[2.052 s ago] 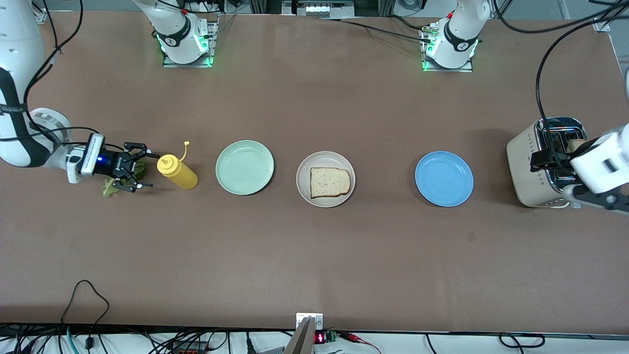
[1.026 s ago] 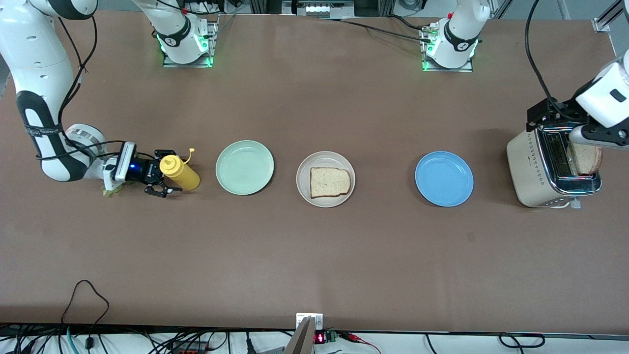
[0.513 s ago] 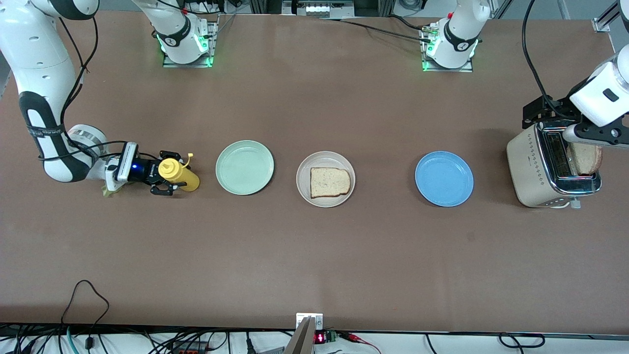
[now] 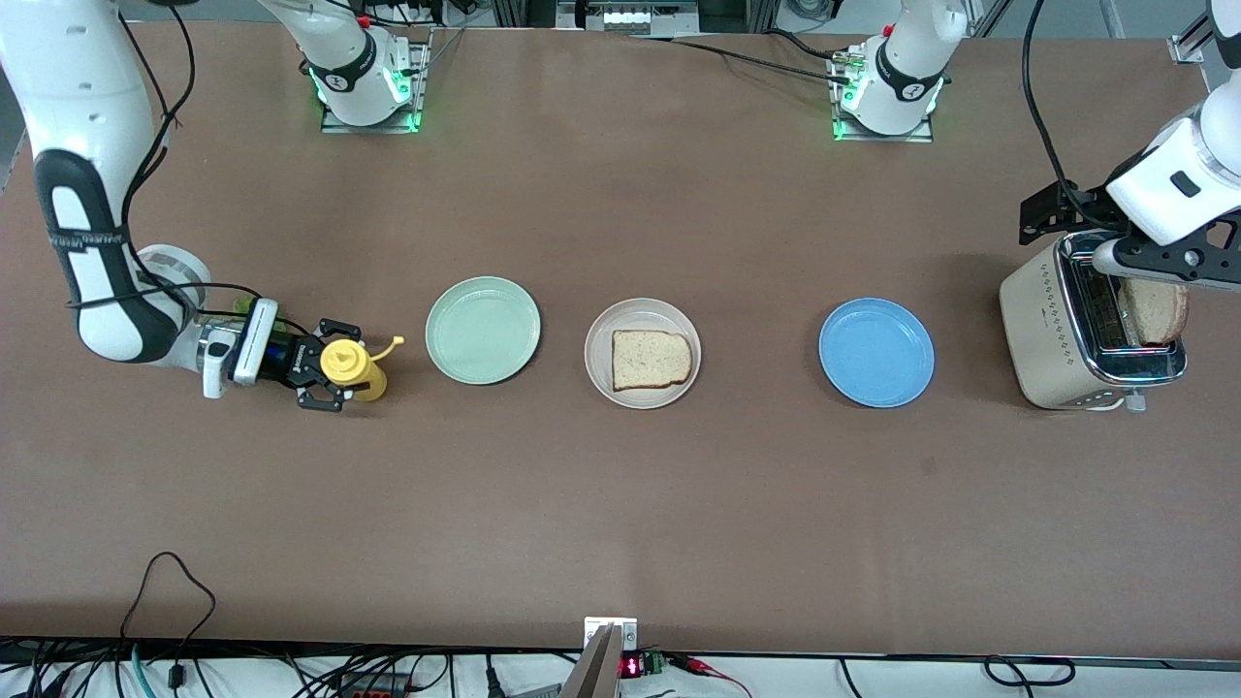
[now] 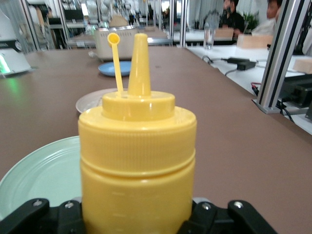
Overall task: Make sandwich in beige plate with both arms
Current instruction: 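Grasp the mustard bottle with the right gripper and lift it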
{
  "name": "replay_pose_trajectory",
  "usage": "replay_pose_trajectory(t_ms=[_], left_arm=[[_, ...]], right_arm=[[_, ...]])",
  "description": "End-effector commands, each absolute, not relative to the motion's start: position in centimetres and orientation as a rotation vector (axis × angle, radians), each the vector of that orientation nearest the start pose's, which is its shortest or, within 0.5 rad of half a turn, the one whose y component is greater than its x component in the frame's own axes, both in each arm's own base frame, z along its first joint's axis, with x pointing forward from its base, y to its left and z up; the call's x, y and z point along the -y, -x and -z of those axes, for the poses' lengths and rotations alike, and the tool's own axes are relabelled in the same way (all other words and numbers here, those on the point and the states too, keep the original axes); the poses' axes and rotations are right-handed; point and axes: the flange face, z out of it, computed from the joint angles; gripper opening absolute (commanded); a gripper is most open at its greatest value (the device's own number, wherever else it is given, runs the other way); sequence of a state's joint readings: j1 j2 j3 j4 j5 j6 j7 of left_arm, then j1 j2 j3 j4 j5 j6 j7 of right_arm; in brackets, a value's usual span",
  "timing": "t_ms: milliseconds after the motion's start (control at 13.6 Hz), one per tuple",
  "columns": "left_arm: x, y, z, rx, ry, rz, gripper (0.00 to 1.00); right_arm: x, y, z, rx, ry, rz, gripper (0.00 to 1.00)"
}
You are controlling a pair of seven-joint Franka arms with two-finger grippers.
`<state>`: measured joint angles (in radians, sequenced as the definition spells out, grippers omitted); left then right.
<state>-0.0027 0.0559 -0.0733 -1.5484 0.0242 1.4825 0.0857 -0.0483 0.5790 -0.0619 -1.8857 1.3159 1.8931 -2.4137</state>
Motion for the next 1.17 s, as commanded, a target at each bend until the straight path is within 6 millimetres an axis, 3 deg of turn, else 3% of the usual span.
replay_pose_trajectory(t_ms=[0, 293, 659, 879, 1099], left_arm=[[4.4, -55.2, -60.4, -0.276, 3.109, -0.194, 1.0], [4.5, -55.2, -60.4, -0.279, 3.108, -0.194, 1.0], [4.5, -55.2, -60.4, -0.281, 3.108, -0.196, 1.0], [4.4, -55.2, -60.4, -0.279, 3.108, -0.196, 1.0], [4.5, -55.2, -60.4, -0.281, 3.11, -0.197, 1.0]], right_arm=[[-4.6, -61.8, -25.6, 1.533, 1.768, 0.935, 0.37], [-12.2, -63.3, -31.7, 1.708, 1.981, 0.756, 0.38], [-21.9, -63.9, -37.2, 1.875, 2.188, 0.536, 0.39], [-28.3, -62.2, -38.8, 1.966, 2.353, 0.412, 0.39], [-34.3, -58.9, -38.1, 2.081, 2.476, 0.307, 0.39]])
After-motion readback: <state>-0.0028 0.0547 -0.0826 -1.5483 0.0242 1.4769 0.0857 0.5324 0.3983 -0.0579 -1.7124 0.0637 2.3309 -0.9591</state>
